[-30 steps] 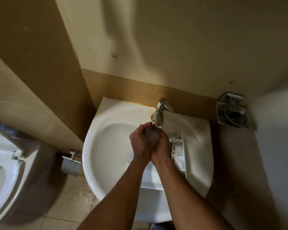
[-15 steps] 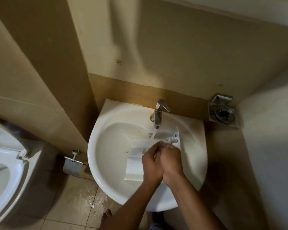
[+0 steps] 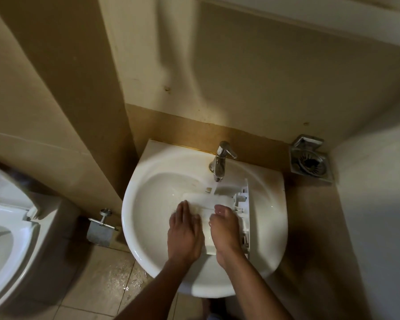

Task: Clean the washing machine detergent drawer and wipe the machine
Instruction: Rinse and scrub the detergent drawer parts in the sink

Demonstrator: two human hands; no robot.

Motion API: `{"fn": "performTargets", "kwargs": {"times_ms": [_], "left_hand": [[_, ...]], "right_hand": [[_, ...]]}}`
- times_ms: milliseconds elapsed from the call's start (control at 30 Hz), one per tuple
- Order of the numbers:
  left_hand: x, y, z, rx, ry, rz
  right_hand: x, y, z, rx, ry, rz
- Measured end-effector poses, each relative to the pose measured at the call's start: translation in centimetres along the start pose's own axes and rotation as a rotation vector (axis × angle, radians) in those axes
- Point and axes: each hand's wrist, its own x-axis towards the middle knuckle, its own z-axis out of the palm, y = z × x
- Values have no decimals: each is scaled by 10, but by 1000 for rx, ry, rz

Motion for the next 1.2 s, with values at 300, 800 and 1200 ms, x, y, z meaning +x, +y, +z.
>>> {"fn": "performTargets", "kwargs": {"times_ms": [300,800,1200], "left_hand": [[58,78,-48,-870,-38,-274],[80,104,-18,-1043,115,-326],[53,100,-29,-1038,191,-371]], "right_hand": [[77,-31,38,1182,-168,344],[102,-20,29,1163,-411,308],[76,-17,26,1127,-511,353]]}}
